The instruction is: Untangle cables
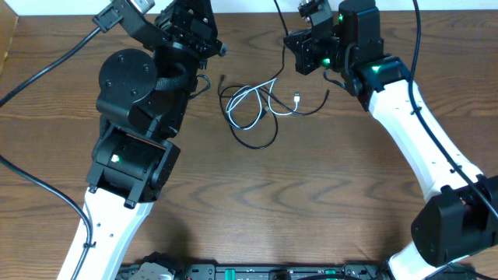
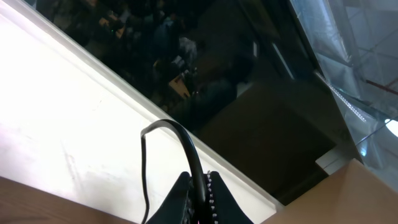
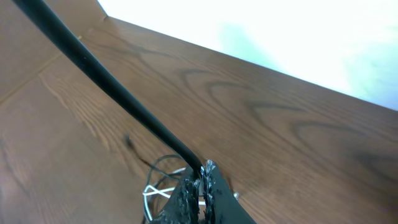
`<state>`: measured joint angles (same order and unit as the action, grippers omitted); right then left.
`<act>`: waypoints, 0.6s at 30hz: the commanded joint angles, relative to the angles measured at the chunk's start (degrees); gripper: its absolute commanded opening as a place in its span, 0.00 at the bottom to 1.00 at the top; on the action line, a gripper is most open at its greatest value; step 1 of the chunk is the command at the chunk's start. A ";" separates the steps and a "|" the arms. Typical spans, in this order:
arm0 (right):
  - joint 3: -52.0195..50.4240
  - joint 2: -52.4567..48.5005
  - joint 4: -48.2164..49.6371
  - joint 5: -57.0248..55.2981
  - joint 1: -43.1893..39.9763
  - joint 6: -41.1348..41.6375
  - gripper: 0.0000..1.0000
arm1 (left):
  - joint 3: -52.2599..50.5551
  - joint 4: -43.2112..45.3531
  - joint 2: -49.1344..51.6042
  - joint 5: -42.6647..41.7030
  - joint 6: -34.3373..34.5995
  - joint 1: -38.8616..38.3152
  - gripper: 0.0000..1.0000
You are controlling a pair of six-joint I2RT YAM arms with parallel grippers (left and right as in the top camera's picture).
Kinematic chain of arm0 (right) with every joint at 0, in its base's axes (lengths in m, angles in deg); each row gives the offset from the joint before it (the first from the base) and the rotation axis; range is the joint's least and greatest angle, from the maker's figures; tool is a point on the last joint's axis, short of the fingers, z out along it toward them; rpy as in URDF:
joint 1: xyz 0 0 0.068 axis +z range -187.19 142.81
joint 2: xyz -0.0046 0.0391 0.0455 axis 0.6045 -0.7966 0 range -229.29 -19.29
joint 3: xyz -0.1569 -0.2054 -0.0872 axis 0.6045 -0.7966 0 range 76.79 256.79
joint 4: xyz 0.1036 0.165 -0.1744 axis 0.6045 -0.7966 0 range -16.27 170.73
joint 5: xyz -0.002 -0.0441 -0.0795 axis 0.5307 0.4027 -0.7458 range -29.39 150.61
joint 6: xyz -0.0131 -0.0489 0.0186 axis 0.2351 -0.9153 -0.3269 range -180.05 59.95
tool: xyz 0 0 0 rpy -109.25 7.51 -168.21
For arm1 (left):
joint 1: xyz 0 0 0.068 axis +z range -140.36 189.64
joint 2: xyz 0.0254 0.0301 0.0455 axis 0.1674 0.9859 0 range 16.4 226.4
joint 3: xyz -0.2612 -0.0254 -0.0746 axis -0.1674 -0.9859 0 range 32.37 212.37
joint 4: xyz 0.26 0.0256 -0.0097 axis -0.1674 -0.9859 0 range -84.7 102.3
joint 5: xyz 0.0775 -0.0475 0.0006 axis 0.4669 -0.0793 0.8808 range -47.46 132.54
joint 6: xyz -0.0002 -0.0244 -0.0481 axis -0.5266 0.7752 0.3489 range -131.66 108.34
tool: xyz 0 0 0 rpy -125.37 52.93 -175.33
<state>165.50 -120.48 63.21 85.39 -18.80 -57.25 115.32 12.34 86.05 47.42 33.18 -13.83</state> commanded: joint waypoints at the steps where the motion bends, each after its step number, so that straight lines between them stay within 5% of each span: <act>1: 0.48 2.32 -0.26 -2.91 0.02 -1.86 0.01 | 1.40 -0.37 -0.81 0.72 -0.13 0.04 0.08; 18: 0.48 13.81 -3.39 -7.30 -3.43 -2.62 0.01 | 1.40 -16.20 -0.76 5.77 -0.24 0.04 0.08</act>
<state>165.50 -110.10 59.96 78.96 -20.26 -59.23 115.37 -2.13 86.03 50.27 33.31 -13.83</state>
